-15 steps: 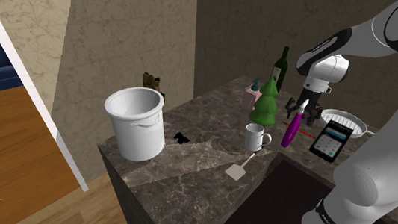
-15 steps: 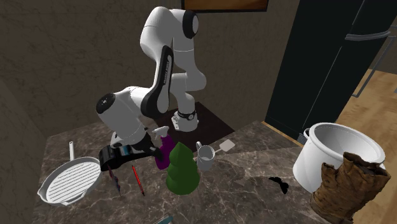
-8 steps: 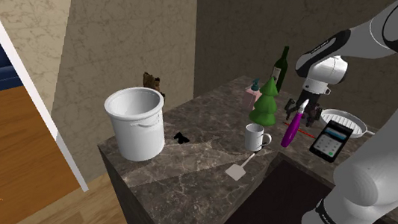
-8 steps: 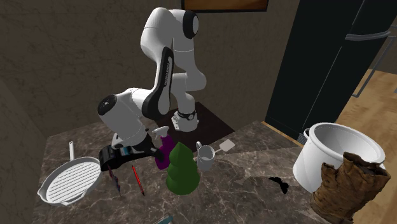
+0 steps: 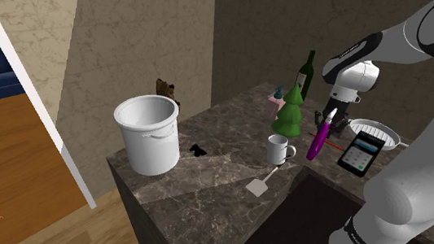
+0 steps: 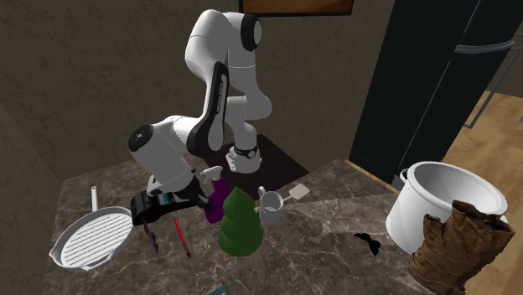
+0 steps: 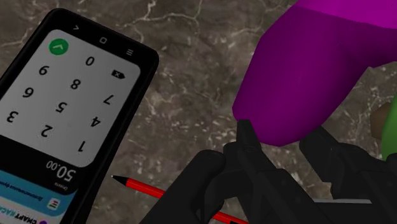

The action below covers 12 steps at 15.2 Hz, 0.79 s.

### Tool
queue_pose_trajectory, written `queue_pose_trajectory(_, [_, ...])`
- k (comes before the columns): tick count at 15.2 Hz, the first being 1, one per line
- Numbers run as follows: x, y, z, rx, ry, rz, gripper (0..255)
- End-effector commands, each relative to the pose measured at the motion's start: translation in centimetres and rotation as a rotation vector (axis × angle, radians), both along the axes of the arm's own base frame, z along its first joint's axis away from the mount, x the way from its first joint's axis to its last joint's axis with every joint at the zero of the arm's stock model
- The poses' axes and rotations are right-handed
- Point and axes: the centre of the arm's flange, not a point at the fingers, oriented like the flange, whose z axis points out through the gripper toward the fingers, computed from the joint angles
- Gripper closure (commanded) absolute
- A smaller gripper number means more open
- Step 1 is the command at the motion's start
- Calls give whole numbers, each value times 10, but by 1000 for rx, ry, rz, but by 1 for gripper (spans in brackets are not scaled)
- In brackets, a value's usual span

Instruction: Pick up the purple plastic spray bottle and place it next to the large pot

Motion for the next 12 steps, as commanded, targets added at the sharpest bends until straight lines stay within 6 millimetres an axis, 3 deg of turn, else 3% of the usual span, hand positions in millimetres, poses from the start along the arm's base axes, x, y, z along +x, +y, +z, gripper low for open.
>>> queue_pose_trajectory(1, [0,0,0,1,1,0,255])
queue_pose_trajectory(3, [0,0,-1,1,1,0,255])
queue_pose_trajectory(12, [0,0,47,1,1,0,255])
